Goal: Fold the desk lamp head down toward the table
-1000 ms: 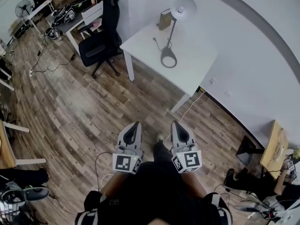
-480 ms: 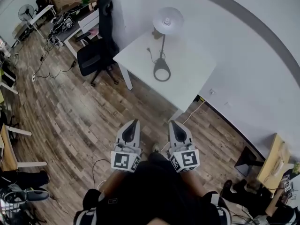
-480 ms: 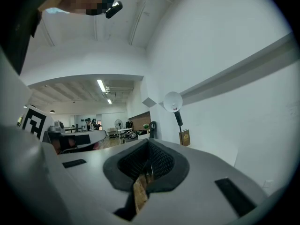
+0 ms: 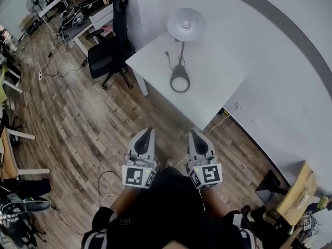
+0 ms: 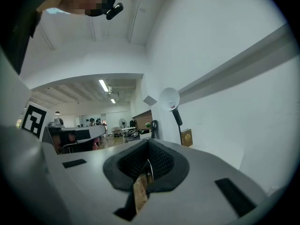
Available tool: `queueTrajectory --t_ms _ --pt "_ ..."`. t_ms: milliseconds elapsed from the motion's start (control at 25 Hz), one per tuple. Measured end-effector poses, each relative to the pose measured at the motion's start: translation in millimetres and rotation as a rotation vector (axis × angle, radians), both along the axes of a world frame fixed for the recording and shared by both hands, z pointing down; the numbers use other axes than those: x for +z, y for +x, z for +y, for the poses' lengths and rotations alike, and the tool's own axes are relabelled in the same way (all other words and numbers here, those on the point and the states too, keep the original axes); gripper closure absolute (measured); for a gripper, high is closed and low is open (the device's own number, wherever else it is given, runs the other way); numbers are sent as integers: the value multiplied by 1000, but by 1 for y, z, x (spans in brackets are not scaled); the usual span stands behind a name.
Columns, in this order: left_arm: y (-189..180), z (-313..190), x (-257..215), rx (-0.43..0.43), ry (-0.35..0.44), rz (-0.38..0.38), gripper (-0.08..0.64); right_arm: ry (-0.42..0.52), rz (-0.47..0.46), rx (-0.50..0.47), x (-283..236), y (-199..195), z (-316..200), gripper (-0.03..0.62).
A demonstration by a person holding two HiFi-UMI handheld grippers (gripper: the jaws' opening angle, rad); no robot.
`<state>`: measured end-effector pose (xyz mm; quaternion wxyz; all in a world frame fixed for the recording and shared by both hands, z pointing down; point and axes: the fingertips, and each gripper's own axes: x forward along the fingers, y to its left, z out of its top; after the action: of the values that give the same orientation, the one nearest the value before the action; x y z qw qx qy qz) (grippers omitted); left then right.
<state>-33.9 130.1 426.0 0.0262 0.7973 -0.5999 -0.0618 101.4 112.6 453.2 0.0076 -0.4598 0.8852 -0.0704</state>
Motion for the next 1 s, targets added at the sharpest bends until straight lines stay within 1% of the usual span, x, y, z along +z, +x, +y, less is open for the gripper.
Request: queueTrajectory --t_ms 160,400,560,760,880,1000 --pt "-4 -15 8 -14 -28 20 535 -14 -5 -12 3 -6 -19 580" --pt "-1 -53 9 15 -19 28 535 -11 9 -14 3 -14 -48 580" --pt "-3 -84 4 47 -1 42 535 -2 16 5 -1 -19 -72 580" --pt "-10 -126 1 80 -4 55 535 -8 21 36 -4 -27 -104 580" --pt "-20 -150 -3 96 6 58 535 2 34 60 -7 -36 -127 580" --pt "-32 -174 0 124 -3 68 535 6 34 85 -9 -48 -150 580"
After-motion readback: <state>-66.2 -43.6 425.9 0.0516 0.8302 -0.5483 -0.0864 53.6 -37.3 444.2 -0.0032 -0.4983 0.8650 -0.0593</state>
